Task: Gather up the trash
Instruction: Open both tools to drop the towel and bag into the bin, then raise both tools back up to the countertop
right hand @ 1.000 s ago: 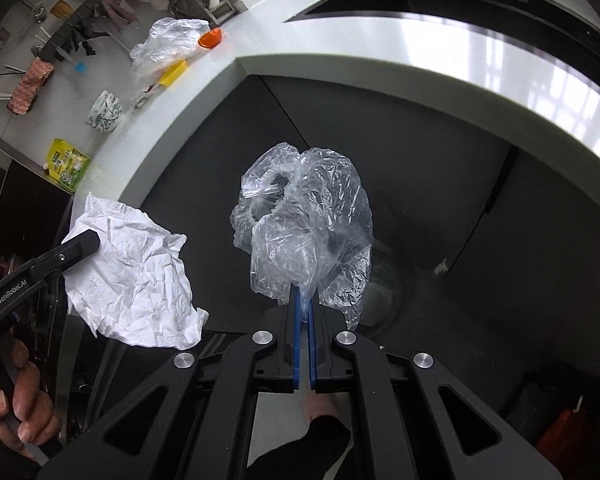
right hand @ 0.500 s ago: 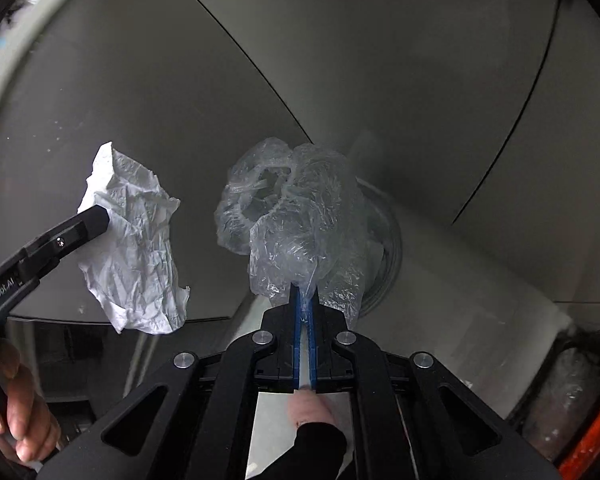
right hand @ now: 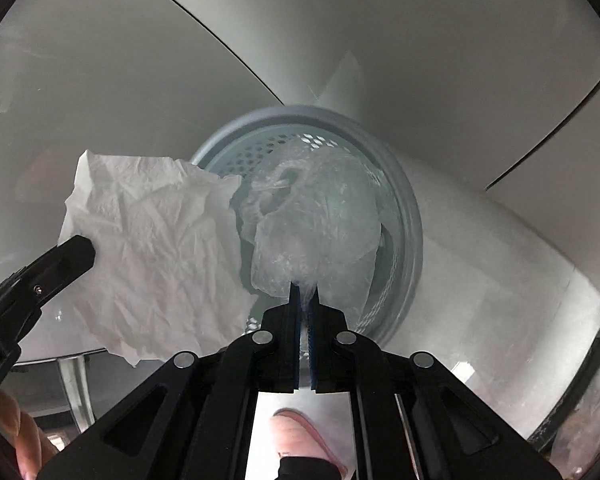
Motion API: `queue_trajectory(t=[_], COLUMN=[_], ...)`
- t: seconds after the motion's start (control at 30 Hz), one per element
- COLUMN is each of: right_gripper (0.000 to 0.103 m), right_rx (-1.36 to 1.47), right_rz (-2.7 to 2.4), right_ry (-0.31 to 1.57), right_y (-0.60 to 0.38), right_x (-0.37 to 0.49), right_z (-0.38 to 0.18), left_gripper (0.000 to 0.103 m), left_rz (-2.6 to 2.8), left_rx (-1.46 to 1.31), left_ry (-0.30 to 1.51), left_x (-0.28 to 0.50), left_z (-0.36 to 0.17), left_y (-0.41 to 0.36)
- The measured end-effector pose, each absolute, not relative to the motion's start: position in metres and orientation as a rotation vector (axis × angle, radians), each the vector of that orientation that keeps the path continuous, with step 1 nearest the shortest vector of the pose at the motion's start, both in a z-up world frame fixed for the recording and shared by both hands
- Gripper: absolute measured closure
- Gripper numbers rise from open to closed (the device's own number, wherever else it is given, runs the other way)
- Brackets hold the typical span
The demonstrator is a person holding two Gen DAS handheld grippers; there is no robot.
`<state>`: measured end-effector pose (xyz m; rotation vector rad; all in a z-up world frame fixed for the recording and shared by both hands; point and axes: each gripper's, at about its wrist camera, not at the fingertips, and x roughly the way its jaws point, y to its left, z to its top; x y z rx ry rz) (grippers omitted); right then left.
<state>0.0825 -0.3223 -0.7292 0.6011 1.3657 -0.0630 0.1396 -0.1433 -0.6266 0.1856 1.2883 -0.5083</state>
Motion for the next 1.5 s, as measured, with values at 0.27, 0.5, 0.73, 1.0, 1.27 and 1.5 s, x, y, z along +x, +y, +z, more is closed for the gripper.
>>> queue_trajectory(t=[0.27, 0.5, 0.73, 1.0, 1.27, 1.5], right_gripper=[0.067, 0.066, 0.066, 0.066, 0.063, 0.055], right_rx=[0.617, 0.621, 0.615, 0.599, 0.568, 0.487], right_rz=[-0.073, -0.070, -0.050, -0.019, 0.040, 0.144], right_ry=[1.381, 1.378, 1.403, 1.483, 1.409, 1.255], right_y=[-0.319, -0.315, -0.309, -0.297, -0.306, -0.325], right_x=[0.097, 0.098, 0.089, 0.030, -0.021, -0.039], right_z=[-0.742, -0.730, -0.701, -0.601, -0.440, -0.302], left_gripper=[0.035, 0.034, 0.034, 0.034, 0.034, 0.026], left_rz=[-0.427, -0.402, -0.396, -0.390, -0.370, -0.284], left_rx=[0.179, 0.169, 0.208, 0.234, 0.175, 0.078], left_ry=[1.270, 1.267, 1.274, 1.301, 1.243, 1.133], left_x=[0.156, 0.155, 0.145, 0.102, 0.071, 0.052], left_z=[-0.636, -0.624, -0.601, -0.500, -0.340, -0.206], left_y=[-0.129, -0.122, -0.123, -0.105, -0.108, -0.100])
